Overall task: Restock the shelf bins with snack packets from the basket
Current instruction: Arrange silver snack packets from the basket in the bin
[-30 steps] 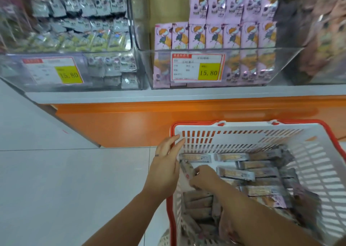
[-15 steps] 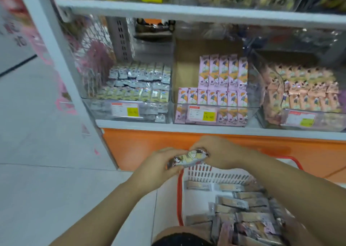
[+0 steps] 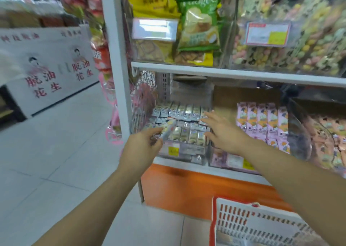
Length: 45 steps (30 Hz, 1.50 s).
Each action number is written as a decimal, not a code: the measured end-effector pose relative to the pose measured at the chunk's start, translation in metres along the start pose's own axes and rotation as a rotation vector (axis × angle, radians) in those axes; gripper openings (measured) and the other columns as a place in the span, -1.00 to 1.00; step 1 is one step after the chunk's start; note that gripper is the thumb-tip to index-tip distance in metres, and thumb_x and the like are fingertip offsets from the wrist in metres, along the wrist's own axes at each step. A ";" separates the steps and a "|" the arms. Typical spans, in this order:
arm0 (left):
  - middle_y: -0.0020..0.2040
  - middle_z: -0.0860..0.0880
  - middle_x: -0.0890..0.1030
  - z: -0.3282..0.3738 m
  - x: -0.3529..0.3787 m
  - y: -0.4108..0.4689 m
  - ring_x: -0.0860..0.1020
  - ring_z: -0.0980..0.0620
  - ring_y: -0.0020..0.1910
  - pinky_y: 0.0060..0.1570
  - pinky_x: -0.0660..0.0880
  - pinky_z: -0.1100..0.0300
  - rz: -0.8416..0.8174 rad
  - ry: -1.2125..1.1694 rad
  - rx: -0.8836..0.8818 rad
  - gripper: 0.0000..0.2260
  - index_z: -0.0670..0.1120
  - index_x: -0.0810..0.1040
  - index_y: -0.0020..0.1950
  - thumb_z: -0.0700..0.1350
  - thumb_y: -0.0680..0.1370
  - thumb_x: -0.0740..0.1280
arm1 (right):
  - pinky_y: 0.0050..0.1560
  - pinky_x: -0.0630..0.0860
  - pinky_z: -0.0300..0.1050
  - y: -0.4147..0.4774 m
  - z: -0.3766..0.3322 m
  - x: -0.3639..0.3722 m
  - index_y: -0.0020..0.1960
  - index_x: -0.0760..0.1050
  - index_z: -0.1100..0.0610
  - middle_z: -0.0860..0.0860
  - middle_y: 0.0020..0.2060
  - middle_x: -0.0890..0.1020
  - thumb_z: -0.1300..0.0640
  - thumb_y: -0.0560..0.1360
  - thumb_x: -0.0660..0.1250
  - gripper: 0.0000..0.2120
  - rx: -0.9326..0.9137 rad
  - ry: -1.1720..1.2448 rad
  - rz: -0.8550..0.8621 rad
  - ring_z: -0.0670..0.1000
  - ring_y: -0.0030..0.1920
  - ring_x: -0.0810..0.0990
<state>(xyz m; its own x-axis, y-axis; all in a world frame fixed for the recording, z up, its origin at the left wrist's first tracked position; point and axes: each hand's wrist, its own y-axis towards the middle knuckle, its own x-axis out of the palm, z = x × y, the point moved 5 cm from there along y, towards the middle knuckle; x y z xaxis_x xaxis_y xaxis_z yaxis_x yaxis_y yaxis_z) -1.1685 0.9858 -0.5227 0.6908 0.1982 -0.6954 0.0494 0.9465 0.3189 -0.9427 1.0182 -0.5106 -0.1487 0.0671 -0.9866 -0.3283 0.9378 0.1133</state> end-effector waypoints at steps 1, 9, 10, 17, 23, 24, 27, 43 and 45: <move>0.02 -0.07 0.67 0.000 -0.002 0.013 0.56 0.06 -0.26 -0.21 0.45 0.23 0.023 0.064 -0.006 -0.67 0.00 0.53 0.31 -0.12 0.55 0.32 | 0.47 -0.05 -0.14 0.007 0.005 0.005 0.50 0.17 0.14 0.08 0.53 0.08 0.02 0.63 0.12 -0.52 0.015 -0.045 -0.022 0.05 0.53 0.00; -0.27 -0.07 0.49 -0.015 0.016 0.121 0.54 -0.12 -0.27 -0.29 0.47 0.09 -0.032 0.744 -0.025 -0.82 -0.13 0.57 0.08 -0.26 0.55 0.23 | -0.01 0.31 -0.08 0.049 0.018 -0.003 0.22 0.52 -0.05 -0.05 -0.07 0.62 -0.30 0.54 0.04 -0.51 0.000 -0.252 0.102 -0.02 0.04 0.27; -0.27 -0.07 0.48 -0.015 0.022 0.130 0.54 -0.11 -0.27 -0.29 0.45 0.08 -0.051 0.825 -0.015 -0.81 -0.14 0.57 0.05 -0.31 0.53 0.22 | -0.07 0.27 -0.10 0.052 0.019 -0.002 0.18 0.55 -0.05 -0.08 -0.13 0.61 -0.31 0.53 0.05 -0.51 -0.014 -0.244 0.117 -0.04 -0.03 0.24; 0.02 -0.11 0.57 -0.016 0.055 0.166 0.58 -0.07 -0.08 -0.20 0.43 0.11 -0.138 1.141 0.085 -0.75 -0.16 0.56 0.11 -0.37 0.51 0.24 | 0.01 0.34 -0.12 0.052 0.025 0.009 0.15 0.57 -0.05 -0.18 -0.13 0.58 -0.31 0.48 -0.07 -0.42 -0.016 -0.041 0.260 -0.09 -0.07 0.14; -0.16 -0.06 0.56 -0.020 0.065 0.181 0.51 -0.04 -0.11 0.33 0.24 0.02 -0.117 1.184 0.056 -0.82 -0.10 0.60 0.03 -0.24 0.56 0.22 | -0.01 0.36 -0.09 0.053 0.028 0.012 0.13 0.59 -0.04 -0.23 -0.26 0.44 -0.34 0.41 -0.14 -0.33 -0.028 0.014 0.295 -0.10 -0.05 0.16; -0.09 -0.08 0.57 -0.022 0.066 0.183 0.50 -0.05 -0.02 0.35 0.20 -0.01 -0.113 1.201 0.056 -0.81 -0.09 0.60 0.07 -0.21 0.56 0.21 | -0.02 0.35 -0.11 0.053 0.028 0.013 0.13 0.59 -0.04 -0.22 -0.26 0.45 -0.33 0.40 -0.14 -0.33 -0.027 0.021 0.303 -0.09 -0.05 0.17; 0.32 -0.11 0.44 -0.034 0.073 0.187 0.34 -0.11 0.32 0.37 0.16 -0.10 -0.116 1.244 0.081 -0.69 -0.06 0.51 0.29 -0.16 0.55 0.22 | -0.05 0.29 -0.14 0.053 0.028 0.014 0.12 0.59 -0.03 -0.21 -0.26 0.44 -0.31 0.41 -0.12 -0.35 -0.036 0.040 0.316 -0.08 -0.05 0.18; 0.55 -0.22 -0.06 -0.036 0.104 0.183 0.03 -0.25 0.52 0.49 -0.05 -0.12 -0.356 0.903 0.149 -0.26 -0.08 -0.20 0.56 -0.33 0.50 0.13 | -0.10 0.31 -0.09 0.050 0.023 0.012 0.07 0.62 -0.02 -0.27 -0.40 0.32 -0.26 0.41 -0.10 -0.39 -0.024 0.095 0.373 -0.05 -0.03 0.25; 0.56 -0.19 -0.16 -0.039 0.114 0.185 -0.09 -0.28 0.52 0.47 0.03 -0.14 -0.399 0.746 0.150 -0.18 0.04 -0.25 0.55 -0.34 0.47 0.18 | -0.11 0.28 -0.10 0.049 0.023 0.012 0.06 0.62 -0.02 -0.28 -0.40 0.29 -0.25 0.42 -0.09 -0.40 -0.031 0.098 0.385 -0.05 -0.04 0.25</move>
<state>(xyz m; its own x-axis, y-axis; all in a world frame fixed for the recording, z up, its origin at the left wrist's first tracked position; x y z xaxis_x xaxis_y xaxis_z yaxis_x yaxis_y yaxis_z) -1.1089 1.1934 -0.5685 -0.0509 0.0230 -0.9984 0.3194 0.9476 0.0055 -0.9392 1.0733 -0.5199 -0.3540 0.3778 -0.8556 -0.2591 0.8394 0.4778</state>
